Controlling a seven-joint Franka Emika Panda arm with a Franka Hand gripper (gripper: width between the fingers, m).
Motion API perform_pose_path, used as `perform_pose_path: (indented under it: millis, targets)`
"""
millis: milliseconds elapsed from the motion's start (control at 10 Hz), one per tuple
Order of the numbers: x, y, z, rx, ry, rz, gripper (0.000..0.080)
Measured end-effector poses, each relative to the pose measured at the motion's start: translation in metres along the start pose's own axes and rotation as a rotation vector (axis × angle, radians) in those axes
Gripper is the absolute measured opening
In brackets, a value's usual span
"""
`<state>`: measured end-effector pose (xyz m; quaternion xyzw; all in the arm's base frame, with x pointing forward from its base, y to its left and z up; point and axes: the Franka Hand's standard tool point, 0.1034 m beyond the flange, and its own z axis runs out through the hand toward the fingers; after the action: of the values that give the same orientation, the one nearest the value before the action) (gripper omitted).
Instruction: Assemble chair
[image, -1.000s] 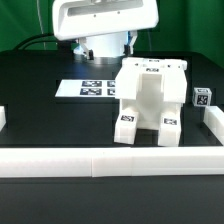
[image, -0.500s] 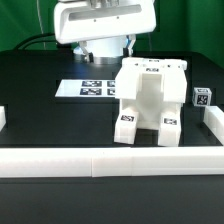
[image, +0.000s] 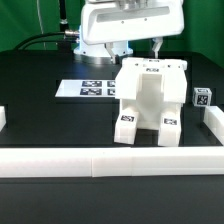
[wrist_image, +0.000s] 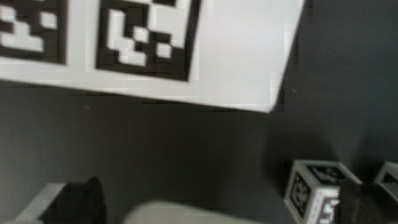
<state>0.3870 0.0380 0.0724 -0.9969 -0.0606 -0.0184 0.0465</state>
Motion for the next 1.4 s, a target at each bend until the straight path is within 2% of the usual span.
perform_pose_path:
  millis: [300,500,600,1100,1200,1400]
  targets:
    - [0.027,0.001,0.005,-0.007,0.015,-0.01,0.0649]
    - [0.049,0.006,0.002,-0.01,0.04,-0.029,0.0649]
    - [0.053,0.009,0.001,-0.014,0.048,-0.05,0.0649]
    - [0.054,0.008,0.002,-0.01,0.042,-0.034,0.0649]
    - [0.063,0.0,0.0,0.004,0.018,-0.051,0.0649]
    - [0.078,-0.004,0.002,0.006,0.016,-0.048,0.0649]
